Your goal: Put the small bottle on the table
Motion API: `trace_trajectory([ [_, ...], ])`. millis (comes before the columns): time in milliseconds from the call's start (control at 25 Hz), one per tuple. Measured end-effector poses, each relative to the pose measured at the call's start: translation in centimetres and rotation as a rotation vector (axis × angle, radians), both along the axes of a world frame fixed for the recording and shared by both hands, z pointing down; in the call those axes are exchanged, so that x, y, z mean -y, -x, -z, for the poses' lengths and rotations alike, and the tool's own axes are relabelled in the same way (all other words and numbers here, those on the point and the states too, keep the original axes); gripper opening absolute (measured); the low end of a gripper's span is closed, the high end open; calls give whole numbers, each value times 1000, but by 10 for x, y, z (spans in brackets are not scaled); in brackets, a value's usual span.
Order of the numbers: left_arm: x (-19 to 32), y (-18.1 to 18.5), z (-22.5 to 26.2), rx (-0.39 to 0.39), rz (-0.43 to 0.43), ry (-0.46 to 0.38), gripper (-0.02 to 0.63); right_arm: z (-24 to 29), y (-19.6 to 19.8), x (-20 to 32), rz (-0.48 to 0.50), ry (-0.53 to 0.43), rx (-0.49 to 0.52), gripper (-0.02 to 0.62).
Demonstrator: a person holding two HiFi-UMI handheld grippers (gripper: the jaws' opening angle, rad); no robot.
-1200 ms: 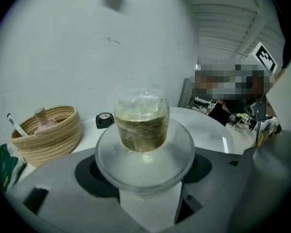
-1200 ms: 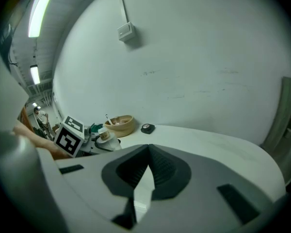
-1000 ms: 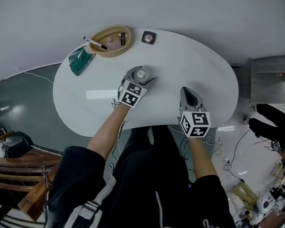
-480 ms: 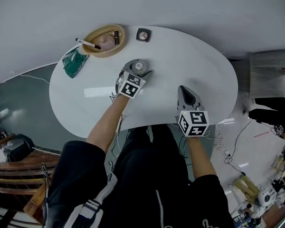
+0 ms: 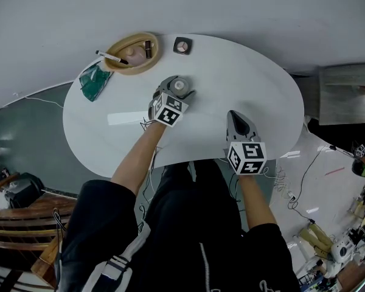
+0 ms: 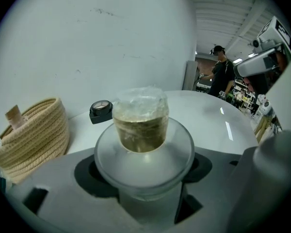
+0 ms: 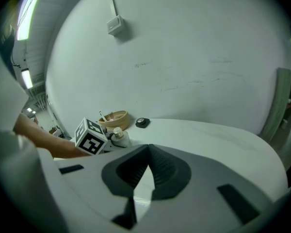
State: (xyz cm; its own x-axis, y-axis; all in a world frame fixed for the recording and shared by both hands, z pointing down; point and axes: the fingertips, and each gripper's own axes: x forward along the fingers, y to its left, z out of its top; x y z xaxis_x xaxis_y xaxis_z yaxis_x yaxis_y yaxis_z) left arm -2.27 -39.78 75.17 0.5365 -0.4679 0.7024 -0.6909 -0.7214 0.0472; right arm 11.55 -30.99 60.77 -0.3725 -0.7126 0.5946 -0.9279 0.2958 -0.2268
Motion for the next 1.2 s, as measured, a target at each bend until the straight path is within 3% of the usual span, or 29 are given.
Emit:
trace_trajectory([
  [280, -5, 2, -6, 44, -22, -19, 373, 0, 4, -1, 2, -3, 5, 3],
  [360, -7, 3, -6, 40, -19, -17, 348, 0, 4, -3, 3, -3, 4, 3],
  [840, -26, 20, 29, -5, 16, -54, 339, 15, 16, -10, 32, -49, 11, 3],
  [1040, -41, 42, 60, -43, 74, -91, 266, 27, 32, -3, 83, -93, 19, 3],
  [1120, -45, 55, 77, -85, 128, -107, 145, 34, 41, 0, 111, -112, 22, 3],
  [1200, -49, 68, 99, -116, 173, -122, 98, 42, 51, 5, 139, -136, 25, 3],
])
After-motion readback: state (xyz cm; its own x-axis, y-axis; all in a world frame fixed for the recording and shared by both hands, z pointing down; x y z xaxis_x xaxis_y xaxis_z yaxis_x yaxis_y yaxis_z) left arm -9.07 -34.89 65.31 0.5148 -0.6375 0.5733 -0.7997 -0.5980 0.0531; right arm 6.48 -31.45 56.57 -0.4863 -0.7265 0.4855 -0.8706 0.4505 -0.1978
